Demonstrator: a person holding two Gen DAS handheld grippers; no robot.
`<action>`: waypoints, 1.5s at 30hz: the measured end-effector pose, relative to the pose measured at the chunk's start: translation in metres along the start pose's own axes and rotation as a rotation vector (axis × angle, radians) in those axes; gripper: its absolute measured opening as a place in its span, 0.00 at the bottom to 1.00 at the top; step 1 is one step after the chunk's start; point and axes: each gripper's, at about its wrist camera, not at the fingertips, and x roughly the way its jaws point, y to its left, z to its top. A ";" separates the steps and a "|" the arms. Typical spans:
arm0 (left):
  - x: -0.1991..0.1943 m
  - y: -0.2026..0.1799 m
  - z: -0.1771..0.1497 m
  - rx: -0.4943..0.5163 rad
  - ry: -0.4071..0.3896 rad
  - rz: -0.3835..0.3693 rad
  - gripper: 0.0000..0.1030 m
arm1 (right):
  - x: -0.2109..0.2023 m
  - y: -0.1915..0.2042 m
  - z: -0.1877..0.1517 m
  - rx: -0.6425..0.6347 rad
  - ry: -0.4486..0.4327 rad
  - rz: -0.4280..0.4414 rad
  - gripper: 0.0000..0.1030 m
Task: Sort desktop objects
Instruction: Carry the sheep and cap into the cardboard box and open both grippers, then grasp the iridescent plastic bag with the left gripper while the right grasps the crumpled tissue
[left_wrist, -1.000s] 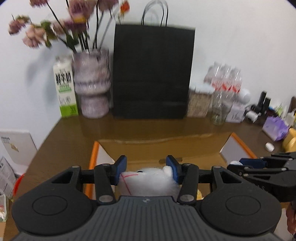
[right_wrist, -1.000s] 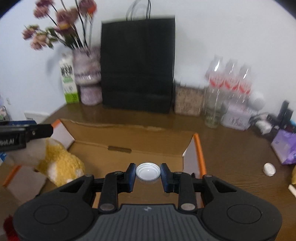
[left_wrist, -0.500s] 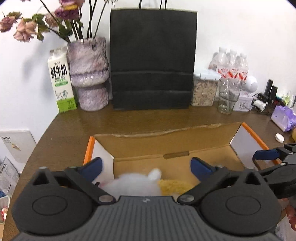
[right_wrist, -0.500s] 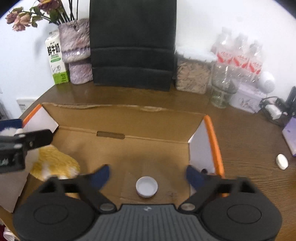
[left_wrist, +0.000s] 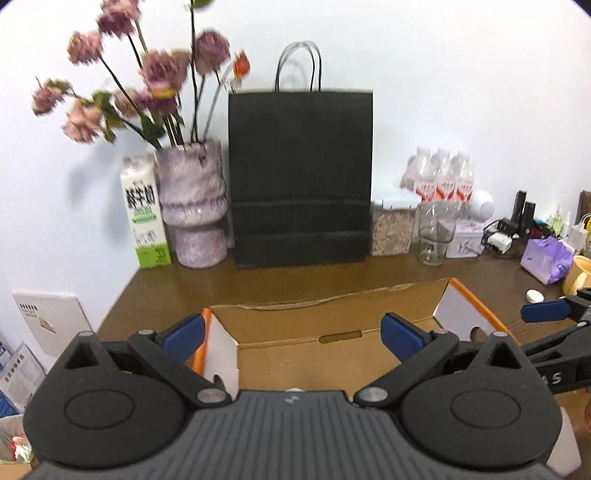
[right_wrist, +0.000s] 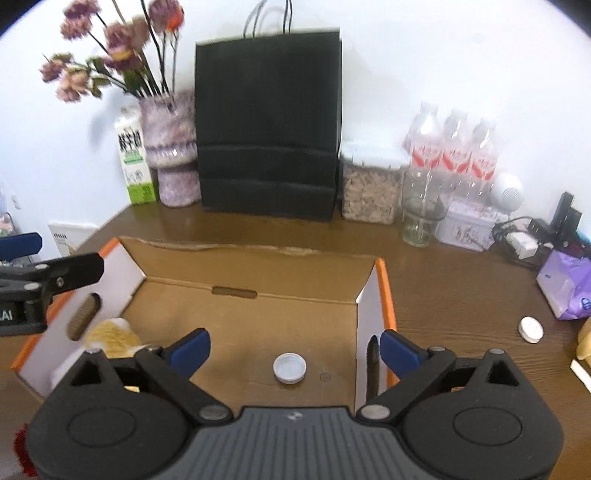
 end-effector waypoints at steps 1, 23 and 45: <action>-0.009 0.000 -0.001 0.005 -0.014 -0.005 1.00 | -0.010 0.000 -0.002 -0.003 -0.015 0.004 0.97; -0.167 -0.046 -0.158 -0.021 0.038 -0.133 1.00 | -0.161 0.000 -0.197 -0.082 -0.050 0.043 1.00; -0.150 -0.069 -0.195 -0.029 0.143 -0.149 0.90 | -0.137 -0.020 -0.235 -0.050 -0.034 -0.033 0.99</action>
